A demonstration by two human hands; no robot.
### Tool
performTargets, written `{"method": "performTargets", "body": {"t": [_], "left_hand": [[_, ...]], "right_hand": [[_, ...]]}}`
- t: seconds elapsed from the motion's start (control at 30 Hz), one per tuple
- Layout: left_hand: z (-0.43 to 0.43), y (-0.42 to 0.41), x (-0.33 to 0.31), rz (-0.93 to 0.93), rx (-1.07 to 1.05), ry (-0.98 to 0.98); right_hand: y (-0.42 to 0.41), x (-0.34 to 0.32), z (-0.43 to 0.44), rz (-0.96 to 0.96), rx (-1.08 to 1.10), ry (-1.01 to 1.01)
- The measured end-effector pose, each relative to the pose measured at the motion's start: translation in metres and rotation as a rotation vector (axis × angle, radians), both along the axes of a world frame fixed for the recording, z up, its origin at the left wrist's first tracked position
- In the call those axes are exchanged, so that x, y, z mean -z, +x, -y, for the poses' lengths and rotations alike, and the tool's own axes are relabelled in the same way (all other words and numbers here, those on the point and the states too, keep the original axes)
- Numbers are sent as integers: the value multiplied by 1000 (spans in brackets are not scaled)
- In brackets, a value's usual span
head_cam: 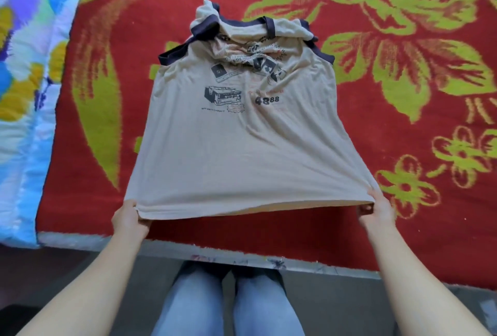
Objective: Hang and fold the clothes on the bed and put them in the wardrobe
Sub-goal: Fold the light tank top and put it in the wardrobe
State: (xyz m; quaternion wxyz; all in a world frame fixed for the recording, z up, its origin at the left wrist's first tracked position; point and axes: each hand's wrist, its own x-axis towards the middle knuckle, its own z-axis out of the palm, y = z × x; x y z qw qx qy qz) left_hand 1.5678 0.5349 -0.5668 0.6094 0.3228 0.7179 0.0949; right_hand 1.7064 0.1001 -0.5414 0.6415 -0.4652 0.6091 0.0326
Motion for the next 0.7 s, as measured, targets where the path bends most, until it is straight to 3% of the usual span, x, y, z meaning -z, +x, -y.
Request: {"method": "performTargets", "body": {"t": [0.1, 0.27, 0.37, 0.57, 0.63, 0.7], "left_hand": [[3, -14, -2, -53, 63, 60], [6, -49, 13, -277, 87, 136], [6, -76, 18, -341, 125, 162], [-4, -105, 24, -463, 144, 172], [-1, -102, 23, -548, 291, 227], [3, -91, 20, -580, 492, 285]], "right_hand": [[-29, 12, 4, -133, -188, -184], [-81, 34, 14, -439, -729, -497], [-102, 39, 18, -700, -1004, -523], [-112, 31, 5, -989, -1435, -506], [-106, 28, -4, -998, -1505, -661], [-92, 25, -15, -862, -1545, -815]]}}
